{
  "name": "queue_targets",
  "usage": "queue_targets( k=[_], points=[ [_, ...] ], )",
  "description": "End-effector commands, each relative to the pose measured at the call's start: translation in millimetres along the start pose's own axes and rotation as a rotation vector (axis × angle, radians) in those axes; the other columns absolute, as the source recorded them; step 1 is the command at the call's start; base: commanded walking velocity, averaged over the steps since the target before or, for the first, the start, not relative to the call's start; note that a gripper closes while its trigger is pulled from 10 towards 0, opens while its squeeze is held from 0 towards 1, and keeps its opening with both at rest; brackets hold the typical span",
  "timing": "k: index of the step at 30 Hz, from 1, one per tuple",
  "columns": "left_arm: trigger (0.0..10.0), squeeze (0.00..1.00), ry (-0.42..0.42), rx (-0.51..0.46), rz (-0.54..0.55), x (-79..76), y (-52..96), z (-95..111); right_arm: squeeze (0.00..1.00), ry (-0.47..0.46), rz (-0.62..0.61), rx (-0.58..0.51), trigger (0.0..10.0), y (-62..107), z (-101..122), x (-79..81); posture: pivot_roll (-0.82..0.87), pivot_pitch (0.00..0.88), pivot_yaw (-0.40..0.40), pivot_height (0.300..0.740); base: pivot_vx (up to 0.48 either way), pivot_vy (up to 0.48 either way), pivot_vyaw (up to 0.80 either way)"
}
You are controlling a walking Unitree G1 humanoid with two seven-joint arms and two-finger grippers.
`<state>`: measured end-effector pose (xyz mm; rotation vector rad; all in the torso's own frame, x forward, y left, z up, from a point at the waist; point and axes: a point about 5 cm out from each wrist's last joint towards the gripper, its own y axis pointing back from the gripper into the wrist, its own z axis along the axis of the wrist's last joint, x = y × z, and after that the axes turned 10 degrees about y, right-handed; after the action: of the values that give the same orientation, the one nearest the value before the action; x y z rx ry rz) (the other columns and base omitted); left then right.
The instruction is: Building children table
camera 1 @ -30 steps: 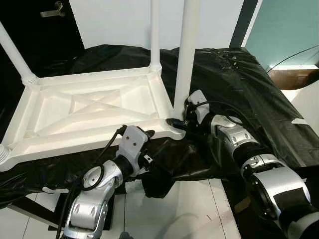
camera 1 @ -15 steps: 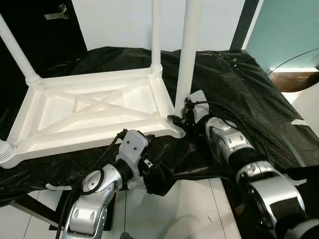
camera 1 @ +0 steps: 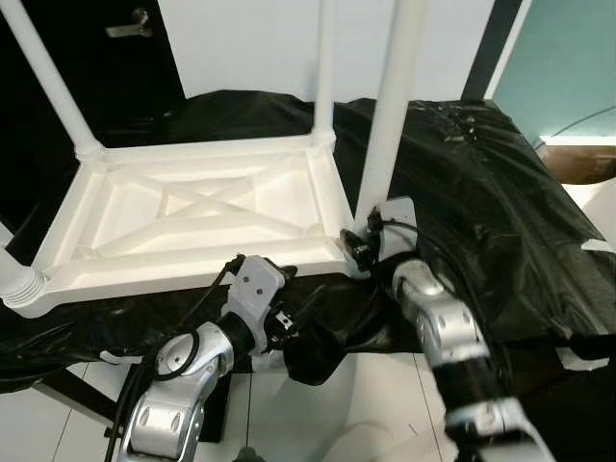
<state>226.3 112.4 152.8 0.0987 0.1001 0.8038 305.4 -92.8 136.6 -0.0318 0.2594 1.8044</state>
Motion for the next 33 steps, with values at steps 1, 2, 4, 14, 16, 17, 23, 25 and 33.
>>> queue_targets(
  k=[1, 2, 4, 14, 16, 17, 23, 25, 33],
  points=[
    [10.0, 0.0, 0.0, -0.001, 0.037, -0.8, 0.7, 0.0, 0.0, -0.011, -0.089, 0.155, 0.0, 5.3, -27.3, -13.6, 0.06, 0.019, -0.001, 0.74, 0.0, 0.0, 0.0],
    [10.0, 0.0, 0.0, 0.001, 0.027, -2.2, -0.1, -0.2, 0.0, -0.025, -0.12, 0.158, 0.0, 6.5, -26.9, -16.8, 0.06, 0.021, 0.0, 0.74, 0.0, 0.0, 0.0],
    [10.0, 0.0, -0.001, 0.002, 0.022, -3.0, -0.5, -0.1, 0.0, -0.035, -0.137, 0.158, 0.0, 7.3, -26.0, -18.3, 0.06, 0.022, 0.001, 0.74, 0.0, 0.0, 0.0],
    [10.0, 0.0, -0.004, 0.002, 0.028, 0.2, -1.1, 2.5, 1.0, -0.029, -0.067, -0.01, 10.0, -0.6, 1.5, -18.1, 0.06, 0.031, 0.004, 0.74, 0.0, 0.0, 0.0],
    [10.0, 0.0, -0.004, -0.001, 0.034, 0.8, -1.2, 3.1, 1.0, -0.019, 0.007, -0.064, 10.0, -2.2, 10.0, -20.1, 0.07, 0.031, 0.005, 0.74, 0.0, 0.0, 0.0],
    [10.0, 0.0, -0.004, -0.001, 0.034, 0.8, -1.2, 3.1, 1.0, -0.019, 0.007, -0.064, 10.0, -2.2, 10.0, -20.1, 0.07, 0.031, 0.005, 0.74, 0.0, 0.0, 0.0],
    [10.0, 0.0, -0.006, -0.004, 0.043, 1.8, -0.2, 4.5, 0.0, 0.024, 0.219, -0.134, 10.0, -8.8, 20.6, -32.6, 0.07, 0.032, 0.003, 0.74, 0.0, 0.0, 0.0],
    [10.0, 0.0, -0.007, -0.005, 0.045, 2.1, -0.1, 4.8, 0.0, 0.037, 0.256, -0.141, 10.0, -10.4, 21.6, -35.8, 0.07, 0.031, 0.003, 0.74, 0.0, 0.0, 0.0],
    [10.0, 0.0, -0.014, -0.008, 0.041, 3.0, -1.6, 6.6, 0.0, 0.151, 0.517, -0.169, 10.0, -22.0, 22.5, -36.1, 0.06, 0.021, 0.013, 0.74, 0.0, 0.0, 0.0]
  ],
)
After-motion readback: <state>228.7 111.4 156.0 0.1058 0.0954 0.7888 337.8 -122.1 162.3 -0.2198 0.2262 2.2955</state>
